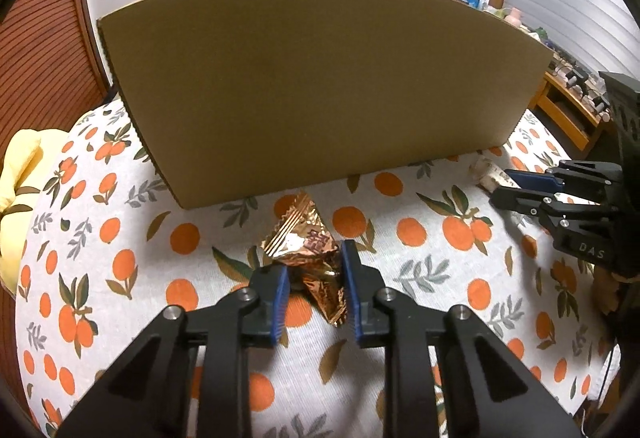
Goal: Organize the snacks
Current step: 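Grasp the white bar pack with the right tool while the left tool grasps the copper wrapper, then lift both held snacks and carry them over the box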
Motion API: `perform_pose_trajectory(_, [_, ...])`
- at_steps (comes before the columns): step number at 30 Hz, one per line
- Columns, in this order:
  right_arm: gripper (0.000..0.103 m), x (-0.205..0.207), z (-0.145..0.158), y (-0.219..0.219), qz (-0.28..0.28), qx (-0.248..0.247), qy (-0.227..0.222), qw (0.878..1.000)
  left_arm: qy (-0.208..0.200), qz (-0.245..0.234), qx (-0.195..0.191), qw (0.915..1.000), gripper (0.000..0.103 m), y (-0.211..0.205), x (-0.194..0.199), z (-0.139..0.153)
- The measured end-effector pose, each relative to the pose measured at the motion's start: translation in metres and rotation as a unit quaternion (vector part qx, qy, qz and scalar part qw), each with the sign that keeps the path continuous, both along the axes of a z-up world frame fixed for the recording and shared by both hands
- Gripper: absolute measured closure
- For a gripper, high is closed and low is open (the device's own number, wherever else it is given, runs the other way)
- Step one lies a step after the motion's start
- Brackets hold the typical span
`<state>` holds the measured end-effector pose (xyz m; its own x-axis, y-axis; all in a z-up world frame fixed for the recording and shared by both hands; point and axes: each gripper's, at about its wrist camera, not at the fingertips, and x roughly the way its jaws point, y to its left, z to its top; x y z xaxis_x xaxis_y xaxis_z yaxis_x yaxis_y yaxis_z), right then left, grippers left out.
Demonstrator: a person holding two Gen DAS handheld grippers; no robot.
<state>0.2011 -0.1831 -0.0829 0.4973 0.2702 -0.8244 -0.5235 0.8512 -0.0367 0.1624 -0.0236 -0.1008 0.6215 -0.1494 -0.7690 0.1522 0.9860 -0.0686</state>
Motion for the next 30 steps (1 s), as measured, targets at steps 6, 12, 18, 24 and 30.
perform_pose_trajectory(6, [0.083, -0.009, 0.002, 0.003, 0.002, 0.005, 0.002, 1.000, -0.008, -0.005, 0.002, 1.0000, 0.081, 0.004, -0.016, 0.009])
perform_pose_trajectory(12, [0.083, -0.022, 0.012, 0.000, 0.000, 0.012, -0.007, 1.000, -0.027, -0.007, 0.005, 0.9996, 0.081, 0.008, -0.025, 0.030])
perform_pose_trajectory(18, [0.083, -0.034, 0.030, -0.005, -0.001, 0.020, -0.025, 0.999, -0.054, -0.010, 0.006, 0.9985, 0.081, 0.002, -0.031, 0.056])
perform_pose_trajectory(24, [0.083, -0.046, 0.046, -0.003, 0.001, 0.026, -0.043, 0.999, -0.071, -0.014, 0.006, 0.9973, 0.081, -0.003, -0.039, 0.068])
perform_pose_trajectory(30, [0.083, -0.055, 0.057, -0.004, 0.002, 0.031, -0.053, 0.998, -0.085, -0.015, 0.005, 0.9963, 0.081, -0.006, -0.048, 0.080])
